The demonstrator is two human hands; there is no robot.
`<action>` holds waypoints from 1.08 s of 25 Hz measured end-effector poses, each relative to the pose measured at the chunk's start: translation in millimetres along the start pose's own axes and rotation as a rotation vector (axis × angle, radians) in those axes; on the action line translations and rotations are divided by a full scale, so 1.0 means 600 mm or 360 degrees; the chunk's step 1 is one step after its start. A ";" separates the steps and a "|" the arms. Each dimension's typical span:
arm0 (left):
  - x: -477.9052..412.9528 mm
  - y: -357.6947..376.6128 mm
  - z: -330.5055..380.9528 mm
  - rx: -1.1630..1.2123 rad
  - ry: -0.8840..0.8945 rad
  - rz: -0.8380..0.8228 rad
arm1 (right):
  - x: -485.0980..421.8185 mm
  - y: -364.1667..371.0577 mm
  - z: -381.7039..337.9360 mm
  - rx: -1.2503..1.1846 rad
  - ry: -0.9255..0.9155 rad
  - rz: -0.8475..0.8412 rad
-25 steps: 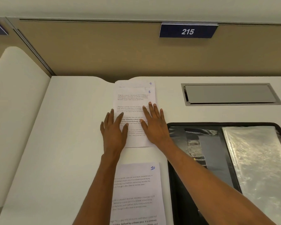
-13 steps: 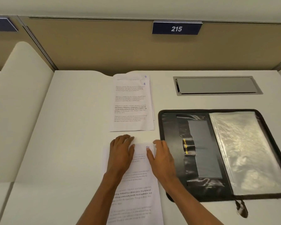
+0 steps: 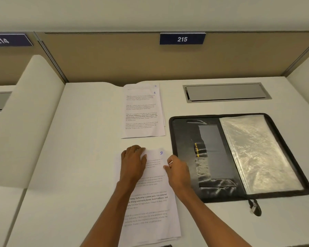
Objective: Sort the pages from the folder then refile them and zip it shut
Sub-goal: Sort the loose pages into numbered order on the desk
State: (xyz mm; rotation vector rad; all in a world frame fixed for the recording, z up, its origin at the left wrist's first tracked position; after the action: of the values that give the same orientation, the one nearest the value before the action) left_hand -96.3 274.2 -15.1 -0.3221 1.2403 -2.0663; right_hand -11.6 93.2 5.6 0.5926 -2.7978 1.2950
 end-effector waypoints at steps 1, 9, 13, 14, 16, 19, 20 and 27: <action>0.000 -0.004 0.002 0.0003 0.0004 0.0014 | 0.003 -0.009 -0.001 0.0035 -0.0033 0.0043; -0.010 -0.066 0.010 0.0464 -0.0341 0.0230 | -0.034 -0.071 0.000 -0.0592 0.0062 0.0189; -0.010 -0.095 -0.004 0.1006 -0.0786 0.0228 | -0.080 -0.105 -0.003 -0.1046 0.0377 0.0126; -0.014 -0.100 -0.006 0.1127 -0.0850 0.0198 | -0.092 -0.109 -0.003 -0.1114 0.0436 0.0117; -0.026 -0.102 -0.005 0.1392 -0.0905 0.0144 | -0.114 -0.111 -0.007 -0.1226 0.0515 0.0100; -0.045 -0.105 0.003 0.1611 -0.0958 0.0181 | -0.130 -0.097 -0.024 -0.1283 0.0531 -0.0125; -0.053 -0.107 0.006 0.1624 -0.0963 0.0214 | -0.132 -0.090 -0.030 -0.1251 0.0503 -0.0227; -0.161 -0.103 -0.004 0.1368 -0.0896 0.0312 | -0.233 -0.027 -0.048 -0.1064 0.0505 -0.0265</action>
State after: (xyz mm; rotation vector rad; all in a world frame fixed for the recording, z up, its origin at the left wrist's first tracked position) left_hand -54.5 359.6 49.1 -0.3176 0.0127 -1.9382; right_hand 119.4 151.9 14.3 0.5035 -2.5997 0.3338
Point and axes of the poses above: each hand's wrist, its own x-axis away from the middle knuckle, its own y-axis out of the palm, z = x × y, the point moved 7 cm from there along -x, towards the middle knuckle, and after that the axes turned 10 degrees about z, right-handed, at the moved point
